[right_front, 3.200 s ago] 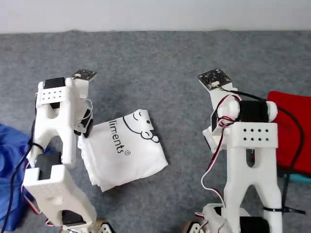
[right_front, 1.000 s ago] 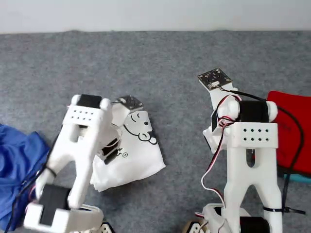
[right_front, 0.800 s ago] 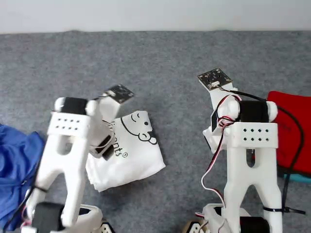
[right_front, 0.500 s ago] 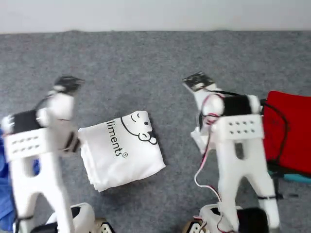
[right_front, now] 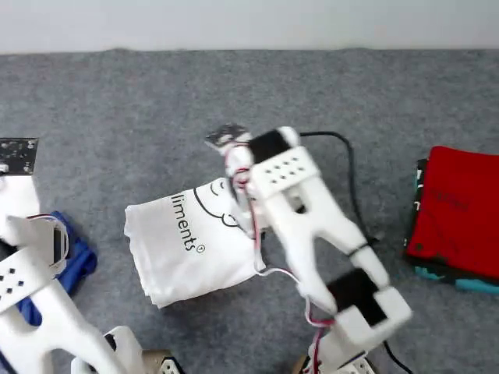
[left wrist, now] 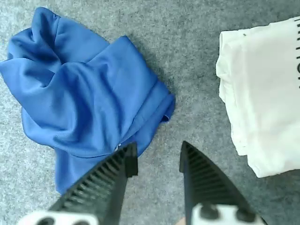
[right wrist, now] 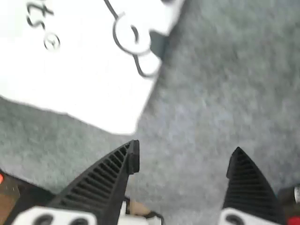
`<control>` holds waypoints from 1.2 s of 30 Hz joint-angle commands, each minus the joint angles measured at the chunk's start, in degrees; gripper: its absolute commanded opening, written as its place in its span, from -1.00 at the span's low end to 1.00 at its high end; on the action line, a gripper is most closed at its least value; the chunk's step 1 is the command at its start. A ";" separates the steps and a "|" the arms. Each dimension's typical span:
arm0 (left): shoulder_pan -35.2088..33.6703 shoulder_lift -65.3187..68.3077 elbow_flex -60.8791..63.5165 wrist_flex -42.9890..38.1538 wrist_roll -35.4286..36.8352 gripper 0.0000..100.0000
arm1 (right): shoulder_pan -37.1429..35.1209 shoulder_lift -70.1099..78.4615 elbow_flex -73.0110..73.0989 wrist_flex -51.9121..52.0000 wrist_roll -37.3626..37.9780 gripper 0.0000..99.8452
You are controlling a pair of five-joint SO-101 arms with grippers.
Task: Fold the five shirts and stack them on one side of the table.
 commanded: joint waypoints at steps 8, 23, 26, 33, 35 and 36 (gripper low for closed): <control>-0.35 -1.41 -0.75 1.32 1.58 -0.68 | -6.20 12.09 -11.52 -7.60 -5.63 -0.39; -0.18 -1.41 -0.75 1.23 2.90 -0.68 | -7.16 23.34 -11.69 -14.64 -7.47 -0.39; -0.09 -1.41 -0.75 1.14 2.90 -0.68 | -6.90 26.68 -11.69 -16.04 -7.47 -0.40; 0.00 -1.05 -0.75 1.14 2.90 -0.68 | -7.60 30.29 -11.78 -15.96 -6.86 -0.91; 0.00 -0.97 -0.75 1.14 2.90 -0.68 | -7.60 29.85 -11.78 -15.34 -6.86 -0.97; 0.00 -0.97 -0.75 1.14 2.90 -0.68 | -7.43 29.49 -11.78 -14.90 -6.77 -0.96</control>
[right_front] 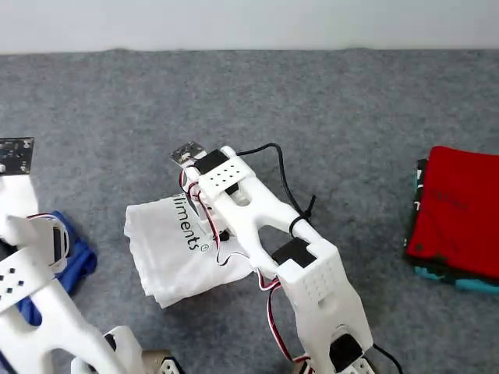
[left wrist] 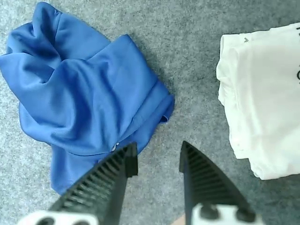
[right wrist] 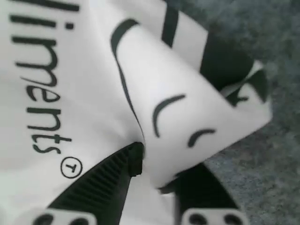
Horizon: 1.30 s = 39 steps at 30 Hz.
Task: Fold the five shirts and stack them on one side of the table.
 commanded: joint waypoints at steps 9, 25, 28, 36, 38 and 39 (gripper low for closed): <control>0.00 -0.97 -0.84 0.97 0.62 -0.68 | 10.95 -9.45 0.18 2.24 13.27 -0.98; 0.09 -0.97 -0.84 -0.18 0.53 -0.68 | 33.27 -1.45 -16.88 -11.47 48.97 -0.98; 0.09 -0.97 -0.75 -0.09 0.44 -0.68 | 31.96 1.71 -23.47 -7.08 48.88 -0.83; 0.09 -0.97 -0.75 -0.09 0.35 -0.68 | 30.46 3.47 -41.41 10.33 31.30 -0.43; 0.09 -0.97 -0.75 -0.09 0.35 -0.68 | 29.23 3.56 -44.66 15.52 29.01 -0.48; 0.09 -0.97 -0.75 -0.09 0.35 -0.68 | 28.44 3.65 -45.71 18.07 28.13 -0.52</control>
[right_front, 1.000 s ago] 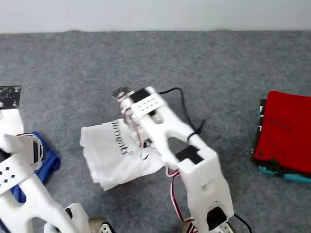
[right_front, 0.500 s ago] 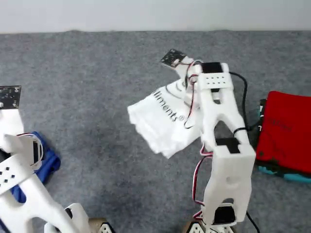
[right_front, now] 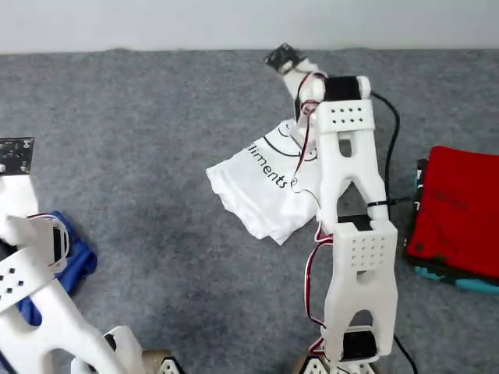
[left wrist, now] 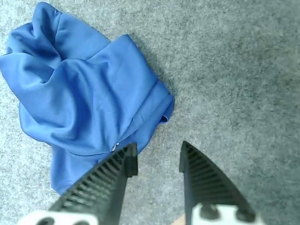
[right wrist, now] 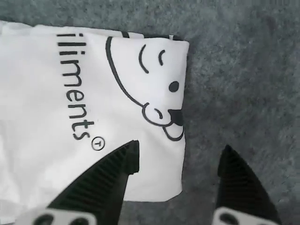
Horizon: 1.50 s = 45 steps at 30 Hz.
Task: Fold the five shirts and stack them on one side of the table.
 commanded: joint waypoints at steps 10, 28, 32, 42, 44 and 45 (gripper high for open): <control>0.09 -0.97 1.71 -0.09 0.09 -0.68 | -16.48 0.66 -4.04 6.81 -7.38 -0.59; 0.09 -1.32 5.05 0.18 -1.76 -0.68 | -24.13 9.27 -4.04 -7.08 -7.30 -0.59; 0.09 -1.32 5.05 0.18 -1.76 -0.68 | -24.31 9.36 -3.87 -8.66 -7.21 -0.59; 0.09 -1.32 5.05 0.18 -1.76 -0.68 | -24.31 13.76 -4.13 -8.57 -7.12 -0.59; 0.09 -1.32 5.05 0.18 -1.76 -0.68 | -24.31 13.93 -4.13 -8.66 -7.03 -0.62; 0.09 -1.32 5.05 0.18 -1.76 -0.68 | -24.31 13.93 -4.13 -9.01 -6.95 -0.67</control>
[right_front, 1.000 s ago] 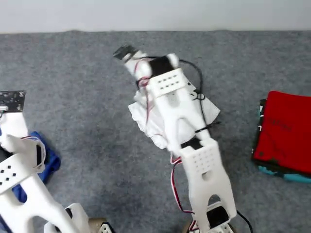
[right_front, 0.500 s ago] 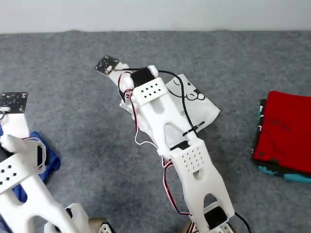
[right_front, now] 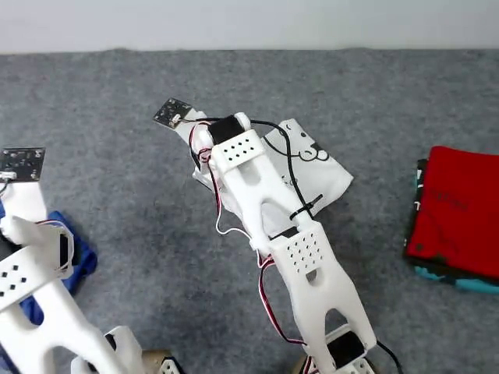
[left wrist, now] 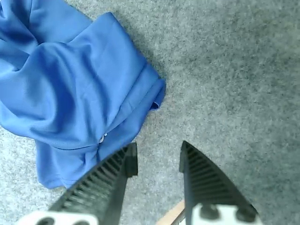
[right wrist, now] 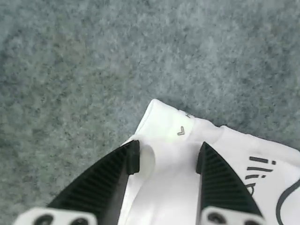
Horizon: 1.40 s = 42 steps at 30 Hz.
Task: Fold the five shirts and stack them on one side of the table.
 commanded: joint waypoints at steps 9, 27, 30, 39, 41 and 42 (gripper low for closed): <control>0.09 -1.32 0.04 0.18 -0.44 -0.68 | -0.31 -1.01 -1.49 -2.77 3.16 -0.91; 0.09 -1.32 0.04 0.18 -0.53 -0.68 | -1.45 -0.40 -9.23 -4.88 5.10 -0.84; 0.09 -1.32 0.04 0.18 -0.53 -0.68 | -1.01 -0.66 -9.67 -2.24 1.58 -0.61; 0.09 -1.32 0.04 0.18 -0.53 -0.68 | 2.86 -0.92 -21.10 10.15 -2.99 -0.58; 0.09 -1.23 0.04 0.18 -0.53 -0.68 | 5.14 -0.57 -23.82 13.05 -2.99 -0.73; 0.09 -1.14 0.04 0.09 -0.53 -0.68 | 6.73 -0.57 -24.53 14.11 -2.90 -0.81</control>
